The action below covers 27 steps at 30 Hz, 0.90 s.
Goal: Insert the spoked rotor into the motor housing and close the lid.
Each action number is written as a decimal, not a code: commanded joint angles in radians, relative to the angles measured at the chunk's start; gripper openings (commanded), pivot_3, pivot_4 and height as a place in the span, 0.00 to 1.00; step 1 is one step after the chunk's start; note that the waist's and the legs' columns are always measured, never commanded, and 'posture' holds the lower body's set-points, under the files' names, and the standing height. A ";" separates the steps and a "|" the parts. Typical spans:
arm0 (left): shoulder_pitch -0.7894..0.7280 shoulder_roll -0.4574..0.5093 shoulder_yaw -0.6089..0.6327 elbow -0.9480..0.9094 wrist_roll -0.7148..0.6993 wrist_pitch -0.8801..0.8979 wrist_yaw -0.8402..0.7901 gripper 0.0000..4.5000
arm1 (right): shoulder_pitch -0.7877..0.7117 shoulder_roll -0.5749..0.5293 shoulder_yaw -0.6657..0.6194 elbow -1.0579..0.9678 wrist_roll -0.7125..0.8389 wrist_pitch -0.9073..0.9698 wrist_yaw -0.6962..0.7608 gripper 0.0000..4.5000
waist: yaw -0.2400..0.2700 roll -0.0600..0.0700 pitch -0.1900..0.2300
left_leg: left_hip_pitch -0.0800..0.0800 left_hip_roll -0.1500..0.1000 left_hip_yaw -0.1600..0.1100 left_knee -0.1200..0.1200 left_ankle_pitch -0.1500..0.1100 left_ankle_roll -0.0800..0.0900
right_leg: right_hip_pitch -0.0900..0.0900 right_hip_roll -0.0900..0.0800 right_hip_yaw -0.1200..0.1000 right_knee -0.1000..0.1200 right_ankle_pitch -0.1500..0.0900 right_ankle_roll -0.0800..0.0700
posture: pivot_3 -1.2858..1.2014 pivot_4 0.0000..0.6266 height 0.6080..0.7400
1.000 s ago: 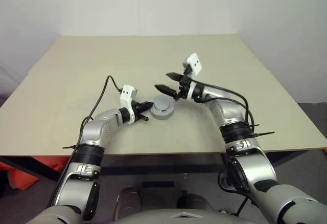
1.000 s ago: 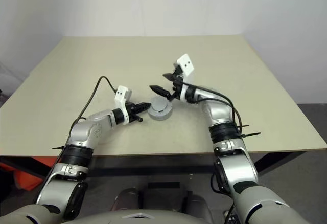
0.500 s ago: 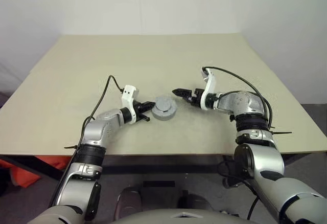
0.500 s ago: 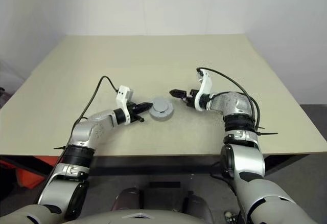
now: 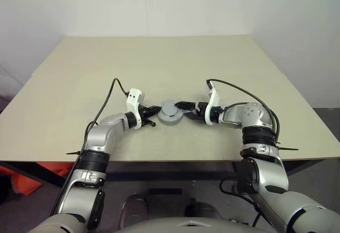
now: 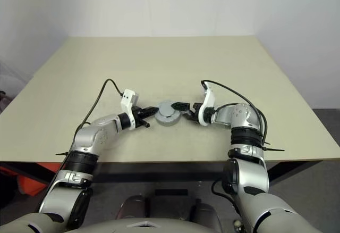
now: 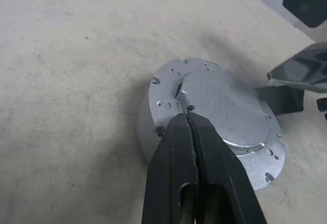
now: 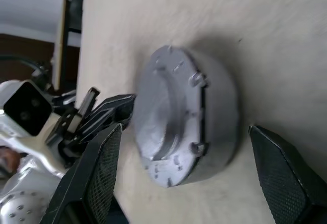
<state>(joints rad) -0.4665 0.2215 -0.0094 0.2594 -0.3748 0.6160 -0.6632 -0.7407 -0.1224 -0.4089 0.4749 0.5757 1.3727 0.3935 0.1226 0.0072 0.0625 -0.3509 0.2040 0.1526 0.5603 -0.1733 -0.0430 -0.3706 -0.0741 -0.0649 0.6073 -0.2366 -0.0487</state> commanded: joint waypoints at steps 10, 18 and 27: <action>0.001 0.016 -0.014 -0.001 0.023 0.000 0.003 0.00 | -0.092 0.168 -0.081 0.128 0.041 -0.159 -0.062 0.99 | -0.001 0.000 0.000 | -0.002 0.000 0.000 -0.002 0.000 -0.001 | -0.003 0.000 0.000 0.000 0.000 0.000 | 0.52 0.00 1.00; 0.012 0.017 -0.006 -0.011 0.027 -0.001 0.011 0.00 | -0.097 0.155 -0.050 0.203 0.000 -0.295 -0.110 0.63 | -0.002 0.000 0.000 | -0.001 0.000 0.000 -0.002 0.002 -0.003 | -0.002 0.000 0.000 0.001 -0.001 0.003 | 0.52 0.00 1.00; 0.007 -0.012 0.060 -0.013 -0.023 -0.002 0.037 0.00 | -0.125 0.138 -0.076 0.255 0.030 -0.357 -0.130 0.47 | -0.002 0.001 0.001 | 0.000 0.000 0.000 -0.002 0.003 -0.005 | -0.001 0.000 0.000 0.001 0.000 0.002 | 0.52 0.00 1.00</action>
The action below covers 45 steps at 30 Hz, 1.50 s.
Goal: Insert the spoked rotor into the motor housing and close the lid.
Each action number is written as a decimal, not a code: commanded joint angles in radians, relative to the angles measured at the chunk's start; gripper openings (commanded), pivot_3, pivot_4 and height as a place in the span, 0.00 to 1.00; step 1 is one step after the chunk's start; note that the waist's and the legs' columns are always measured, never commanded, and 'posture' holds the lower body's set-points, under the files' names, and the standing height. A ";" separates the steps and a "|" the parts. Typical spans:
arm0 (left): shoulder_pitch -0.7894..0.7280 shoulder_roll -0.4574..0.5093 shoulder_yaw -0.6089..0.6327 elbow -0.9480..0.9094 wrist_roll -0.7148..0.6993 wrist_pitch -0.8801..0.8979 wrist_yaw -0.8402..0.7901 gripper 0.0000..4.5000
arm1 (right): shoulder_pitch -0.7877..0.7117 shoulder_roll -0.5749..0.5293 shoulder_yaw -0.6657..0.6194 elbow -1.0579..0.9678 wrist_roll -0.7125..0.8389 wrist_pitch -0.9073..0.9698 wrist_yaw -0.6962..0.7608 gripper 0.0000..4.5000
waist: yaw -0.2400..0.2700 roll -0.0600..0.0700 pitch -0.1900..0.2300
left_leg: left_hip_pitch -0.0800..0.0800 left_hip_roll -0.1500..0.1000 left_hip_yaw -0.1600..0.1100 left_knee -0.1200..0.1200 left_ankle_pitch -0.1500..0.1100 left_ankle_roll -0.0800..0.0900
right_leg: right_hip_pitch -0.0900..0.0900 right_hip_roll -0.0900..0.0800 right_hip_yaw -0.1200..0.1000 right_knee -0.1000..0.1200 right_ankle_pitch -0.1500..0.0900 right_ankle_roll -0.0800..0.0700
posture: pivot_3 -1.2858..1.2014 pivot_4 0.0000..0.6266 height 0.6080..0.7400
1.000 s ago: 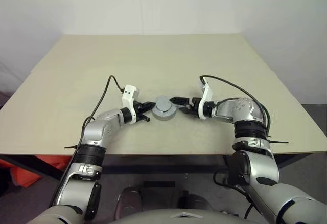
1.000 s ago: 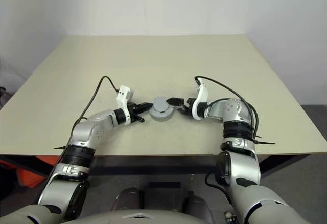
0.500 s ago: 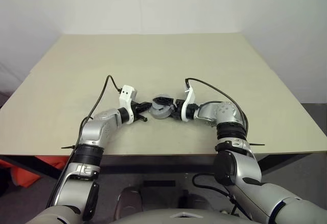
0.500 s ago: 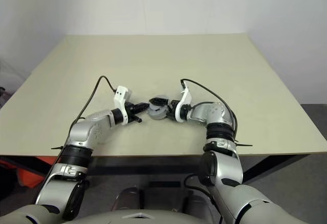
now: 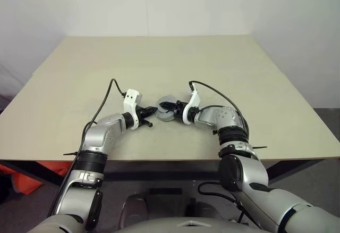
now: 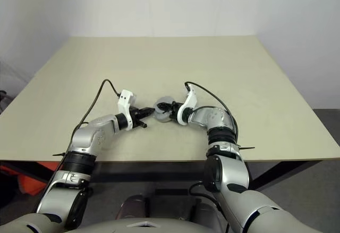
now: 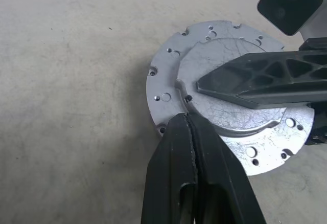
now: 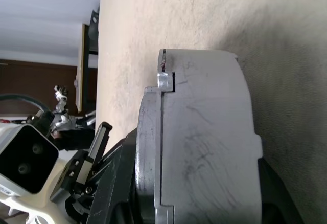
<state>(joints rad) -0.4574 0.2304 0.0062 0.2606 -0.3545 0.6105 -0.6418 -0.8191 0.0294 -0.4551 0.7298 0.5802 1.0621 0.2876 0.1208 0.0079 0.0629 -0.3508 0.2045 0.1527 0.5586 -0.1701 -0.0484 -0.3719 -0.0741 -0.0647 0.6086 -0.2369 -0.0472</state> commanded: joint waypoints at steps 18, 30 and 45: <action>0.032 -0.123 0.532 -0.179 -0.598 0.170 0.241 0.36 | -0.228 0.074 -0.254 0.010 0.339 0.095 -0.179 0.46 | 0.000 0.000 0.001 | -0.033 0.001 0.002 0.006 -0.002 0.004 | -0.032 0.004 -0.003 0.011 0.002 -0.002 | 0.52 0.00 1.00; 0.041 -0.164 0.586 -0.181 -1.007 0.377 0.401 0.97 | -0.230 0.101 -0.200 -0.059 0.436 0.258 -0.145 0.46 | 0.005 -0.001 0.001 | -0.033 0.002 0.001 0.015 0.000 0.001 | -0.029 0.003 -0.001 0.014 0.005 0.003 | 0.52 0.00 1.00; -0.005 -0.152 0.507 -0.121 -1.084 0.348 0.466 0.97 | -0.197 0.106 -0.158 -0.104 0.438 0.264 -0.134 0.46 | 0.005 -0.001 0.001 | -0.033 0.001 0.000 0.015 0.001 -0.002 | -0.029 0.003 -0.001 0.015 0.005 0.004 | 0.52 0.00 1.00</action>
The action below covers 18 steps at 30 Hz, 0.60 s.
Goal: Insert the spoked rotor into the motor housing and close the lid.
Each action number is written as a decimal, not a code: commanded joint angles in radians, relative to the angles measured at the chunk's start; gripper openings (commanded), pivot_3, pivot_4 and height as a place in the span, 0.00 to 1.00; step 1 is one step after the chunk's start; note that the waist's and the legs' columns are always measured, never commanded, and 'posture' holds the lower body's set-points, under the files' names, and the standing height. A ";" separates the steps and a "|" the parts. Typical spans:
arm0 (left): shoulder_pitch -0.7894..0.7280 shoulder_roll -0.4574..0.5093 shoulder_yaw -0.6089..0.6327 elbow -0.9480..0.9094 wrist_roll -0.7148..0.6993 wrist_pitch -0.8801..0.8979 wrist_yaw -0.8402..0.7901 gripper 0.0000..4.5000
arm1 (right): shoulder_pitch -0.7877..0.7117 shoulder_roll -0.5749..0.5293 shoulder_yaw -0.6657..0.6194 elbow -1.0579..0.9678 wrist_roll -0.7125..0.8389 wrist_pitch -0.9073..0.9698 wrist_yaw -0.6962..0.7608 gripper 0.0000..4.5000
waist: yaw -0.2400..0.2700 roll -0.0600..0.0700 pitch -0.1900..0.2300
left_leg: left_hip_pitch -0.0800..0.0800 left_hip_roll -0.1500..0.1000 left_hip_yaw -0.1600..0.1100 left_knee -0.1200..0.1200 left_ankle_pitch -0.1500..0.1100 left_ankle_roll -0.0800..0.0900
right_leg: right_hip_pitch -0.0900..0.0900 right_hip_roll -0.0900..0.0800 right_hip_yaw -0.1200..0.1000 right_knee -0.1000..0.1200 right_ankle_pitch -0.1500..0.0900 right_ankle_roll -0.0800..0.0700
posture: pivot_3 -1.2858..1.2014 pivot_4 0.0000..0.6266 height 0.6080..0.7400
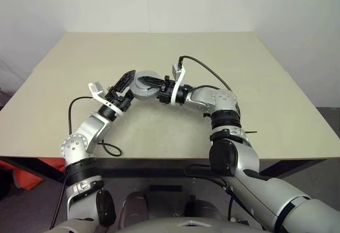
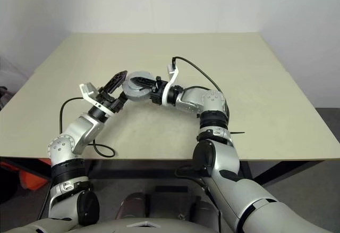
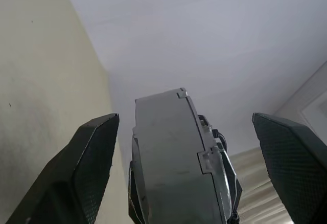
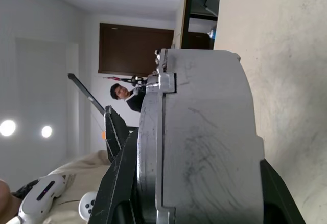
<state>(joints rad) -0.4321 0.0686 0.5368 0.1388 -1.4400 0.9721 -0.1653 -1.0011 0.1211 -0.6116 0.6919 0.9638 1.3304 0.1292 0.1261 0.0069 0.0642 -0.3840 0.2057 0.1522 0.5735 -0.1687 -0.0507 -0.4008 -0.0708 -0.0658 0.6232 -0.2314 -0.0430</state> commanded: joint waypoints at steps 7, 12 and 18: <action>-0.043 0.007 -0.048 0.027 0.025 -0.046 -0.025 0.77 | -0.005 0.016 0.003 -0.083 0.051 -0.016 0.019 0.46 | 0.000 0.000 0.000 | 0.000 0.000 0.000 0.001 0.000 0.000 | 0.000 0.000 0.000 0.000 0.000 0.000 | 0.52 0.00 1.00; -0.039 0.010 -0.050 0.030 0.016 -0.046 -0.029 0.56 | 0.003 0.016 0.008 -0.090 0.051 -0.021 0.017 0.46 | 0.000 0.000 0.000 | 0.000 0.000 0.000 0.002 0.000 0.000 | 0.000 0.000 0.000 0.001 0.000 0.000 | 0.52 0.00 1.00; -0.038 0.015 -0.052 0.033 0.021 -0.046 -0.037 0.56 | 0.006 0.018 0.020 -0.095 0.045 -0.035 0.021 0.46 | 0.000 0.000 0.000 | 0.000 0.000 0.000 0.002 0.000 0.000 | 0.001 0.000 0.000 0.001 0.000 0.001 | 0.52 0.00 1.00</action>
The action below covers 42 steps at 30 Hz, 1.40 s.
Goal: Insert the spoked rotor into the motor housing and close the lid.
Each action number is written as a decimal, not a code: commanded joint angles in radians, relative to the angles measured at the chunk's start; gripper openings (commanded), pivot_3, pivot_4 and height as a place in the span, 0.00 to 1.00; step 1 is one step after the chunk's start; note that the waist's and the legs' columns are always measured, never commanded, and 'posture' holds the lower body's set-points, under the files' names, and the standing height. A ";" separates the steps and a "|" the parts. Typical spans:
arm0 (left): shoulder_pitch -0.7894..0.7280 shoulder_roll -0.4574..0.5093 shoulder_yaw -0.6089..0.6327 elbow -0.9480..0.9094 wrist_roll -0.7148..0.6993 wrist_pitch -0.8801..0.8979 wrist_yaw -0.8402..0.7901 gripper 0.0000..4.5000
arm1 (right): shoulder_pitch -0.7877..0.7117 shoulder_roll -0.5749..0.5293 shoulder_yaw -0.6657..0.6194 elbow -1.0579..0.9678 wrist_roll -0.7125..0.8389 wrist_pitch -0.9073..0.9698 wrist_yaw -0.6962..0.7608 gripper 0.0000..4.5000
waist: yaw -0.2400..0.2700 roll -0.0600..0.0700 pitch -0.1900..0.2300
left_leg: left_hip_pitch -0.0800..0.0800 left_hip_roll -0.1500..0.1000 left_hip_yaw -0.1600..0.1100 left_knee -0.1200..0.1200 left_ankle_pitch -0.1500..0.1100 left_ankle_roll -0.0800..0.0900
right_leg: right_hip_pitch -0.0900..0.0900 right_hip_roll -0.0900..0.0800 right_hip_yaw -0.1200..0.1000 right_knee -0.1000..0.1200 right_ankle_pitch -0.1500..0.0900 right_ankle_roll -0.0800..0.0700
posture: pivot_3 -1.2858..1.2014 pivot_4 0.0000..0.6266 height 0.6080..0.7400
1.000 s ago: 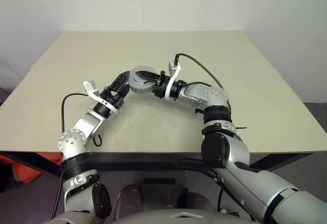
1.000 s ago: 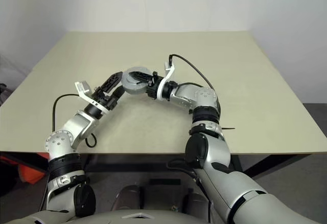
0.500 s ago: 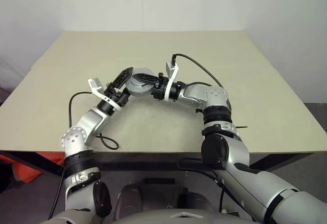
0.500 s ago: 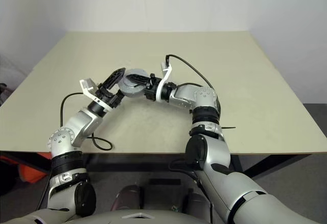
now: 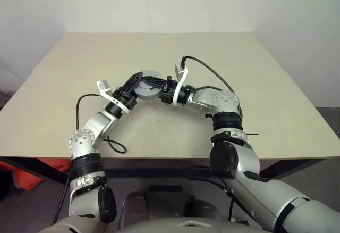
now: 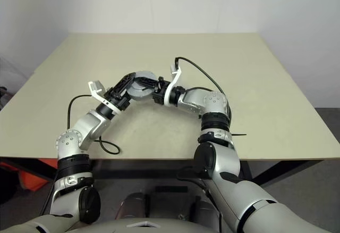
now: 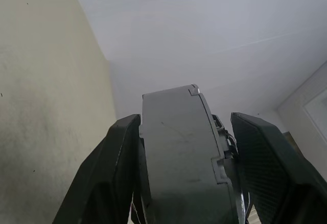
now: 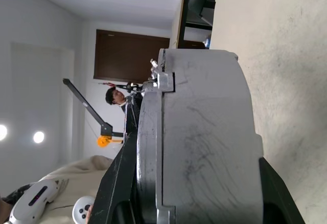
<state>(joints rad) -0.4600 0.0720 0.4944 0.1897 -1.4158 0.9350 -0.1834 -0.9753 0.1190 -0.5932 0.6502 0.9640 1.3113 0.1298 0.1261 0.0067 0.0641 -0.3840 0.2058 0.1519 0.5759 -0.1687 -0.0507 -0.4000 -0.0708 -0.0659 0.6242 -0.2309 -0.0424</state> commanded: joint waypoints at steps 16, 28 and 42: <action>-0.011 0.019 -0.012 0.000 0.023 -0.029 -0.021 0.56 | -0.002 0.015 0.055 -0.069 0.020 -0.100 0.049 0.74 | 0.000 0.000 0.000 | 0.000 0.000 -0.001 0.001 0.000 0.000 | 0.001 0.000 0.000 0.000 0.000 0.000 | 0.52 0.00 1.00; -0.002 0.024 -0.008 -0.012 0.046 -0.051 -0.025 0.56 | 0.011 0.016 0.091 -0.094 0.009 -0.201 0.040 0.99 | 0.000 0.000 0.000 | 0.000 0.000 -0.001 0.001 0.000 0.000 | 0.001 0.000 0.000 0.000 0.001 0.001 | 0.52 0.00 1.00; 0.011 0.025 -0.016 -0.026 0.078 -0.078 -0.030 0.40 | 0.010 0.014 0.101 -0.084 0.014 -0.220 0.032 1.00 | 0.000 -0.001 0.000 | 0.000 0.000 -0.001 0.002 0.000 0.000 | 0.002 0.000 0.000 0.000 0.001 0.001 | 0.52 0.00 1.00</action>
<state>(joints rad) -0.4382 0.0903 0.4745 0.1951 -1.3252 0.8621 -0.2051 -0.9398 0.1170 -0.4890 0.6097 0.9434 1.1008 0.1488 0.1262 0.0061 0.0638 -0.3838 0.2057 0.1510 0.5777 -0.1687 -0.0506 -0.3984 -0.0709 -0.0660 0.6246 -0.2303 -0.0414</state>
